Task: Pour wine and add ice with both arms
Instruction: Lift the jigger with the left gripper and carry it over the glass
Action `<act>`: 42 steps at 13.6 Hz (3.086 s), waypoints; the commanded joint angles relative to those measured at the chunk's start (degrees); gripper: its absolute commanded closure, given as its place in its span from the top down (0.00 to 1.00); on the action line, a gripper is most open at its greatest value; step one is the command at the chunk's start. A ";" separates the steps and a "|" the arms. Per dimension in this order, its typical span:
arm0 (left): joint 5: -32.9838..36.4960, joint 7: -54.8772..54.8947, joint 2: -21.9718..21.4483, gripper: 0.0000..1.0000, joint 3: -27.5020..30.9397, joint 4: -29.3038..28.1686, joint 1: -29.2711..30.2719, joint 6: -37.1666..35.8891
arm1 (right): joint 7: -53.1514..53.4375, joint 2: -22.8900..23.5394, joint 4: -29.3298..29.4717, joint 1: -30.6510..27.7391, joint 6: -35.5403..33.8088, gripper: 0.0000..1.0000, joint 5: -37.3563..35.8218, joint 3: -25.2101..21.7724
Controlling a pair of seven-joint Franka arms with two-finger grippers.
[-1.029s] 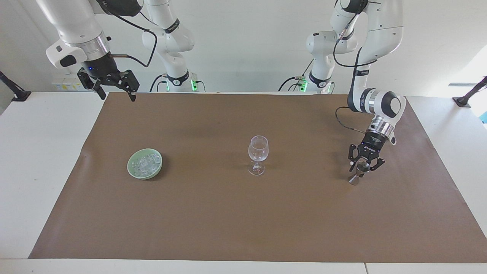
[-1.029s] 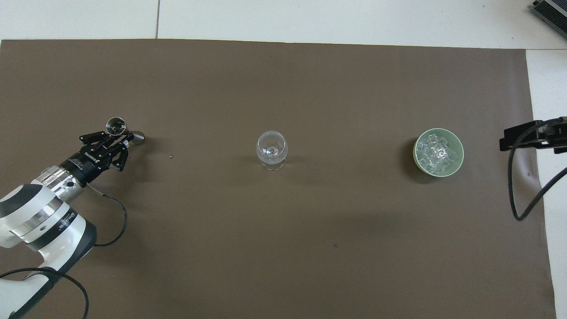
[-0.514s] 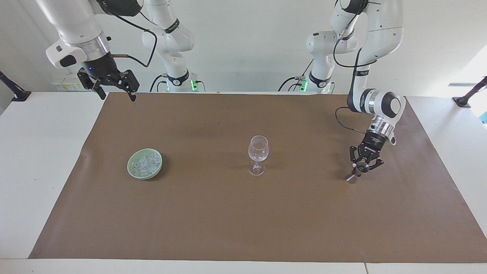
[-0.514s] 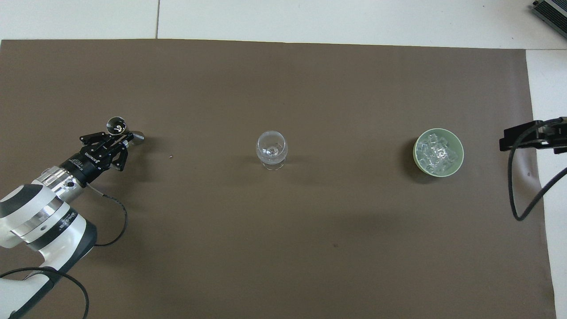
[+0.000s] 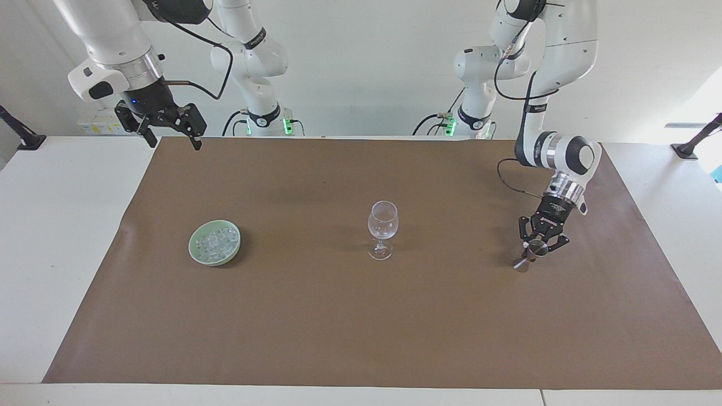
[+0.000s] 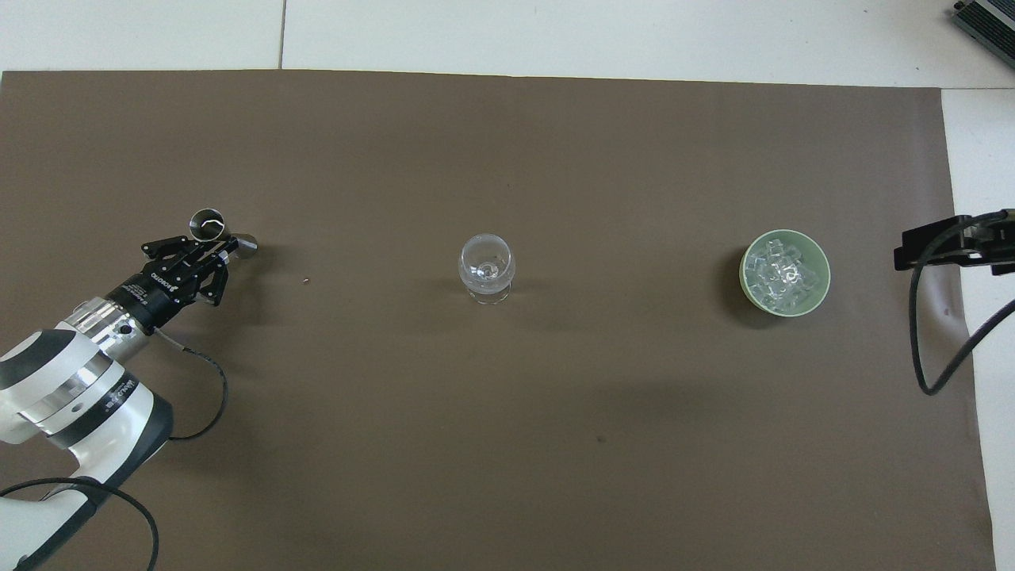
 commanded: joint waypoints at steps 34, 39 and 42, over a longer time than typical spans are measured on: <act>-1.01 -20.60 -8.98 0.00 -13.21 14.44 -28.18 45.29 | -2.58 -1.25 -2.36 -1.30 0.92 1.00 0.98 -0.54; -0.57 -20.25 -8.19 0.00 -13.21 15.05 -31.53 49.08 | -2.49 -2.30 -4.82 -1.56 5.05 1.00 0.98 -0.54; -0.40 -20.24 -6.53 0.00 -13.30 16.45 -33.55 52.59 | -2.40 -2.30 -5.00 -1.12 6.54 1.00 0.98 -0.54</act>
